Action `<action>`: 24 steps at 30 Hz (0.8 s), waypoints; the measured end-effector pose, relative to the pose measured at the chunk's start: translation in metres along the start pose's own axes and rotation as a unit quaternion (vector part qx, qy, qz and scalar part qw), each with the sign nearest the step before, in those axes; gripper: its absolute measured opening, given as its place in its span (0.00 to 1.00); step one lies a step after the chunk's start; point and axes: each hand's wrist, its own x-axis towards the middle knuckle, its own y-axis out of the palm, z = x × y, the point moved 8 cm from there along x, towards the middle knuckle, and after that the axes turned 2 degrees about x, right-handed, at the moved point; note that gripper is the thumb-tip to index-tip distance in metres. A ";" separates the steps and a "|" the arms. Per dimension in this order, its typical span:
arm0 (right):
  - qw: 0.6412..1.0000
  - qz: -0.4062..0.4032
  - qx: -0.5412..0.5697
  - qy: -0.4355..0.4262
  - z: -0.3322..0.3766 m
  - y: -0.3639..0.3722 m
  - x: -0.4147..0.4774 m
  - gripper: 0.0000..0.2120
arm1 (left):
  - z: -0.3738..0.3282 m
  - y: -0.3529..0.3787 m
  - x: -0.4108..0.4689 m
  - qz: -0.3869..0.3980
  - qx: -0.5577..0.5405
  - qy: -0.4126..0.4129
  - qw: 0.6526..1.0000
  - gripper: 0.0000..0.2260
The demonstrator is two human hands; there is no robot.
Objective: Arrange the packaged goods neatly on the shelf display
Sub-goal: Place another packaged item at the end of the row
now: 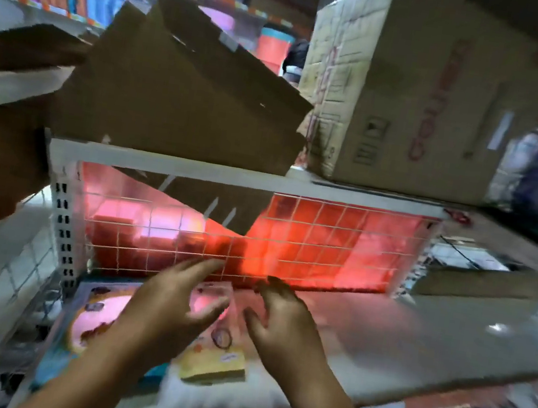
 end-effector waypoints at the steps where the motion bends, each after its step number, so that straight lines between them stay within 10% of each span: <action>1: 1.000 -0.018 -0.007 0.011 -0.011 -0.017 -0.008 0.21 | -0.019 0.005 0.005 0.003 -0.003 0.021 1.000 0.29; 24: 0.933 -0.259 -0.142 0.205 -0.331 -0.425 -0.303 0.22 | -0.560 0.236 -0.009 0.072 -0.146 0.327 0.931 0.23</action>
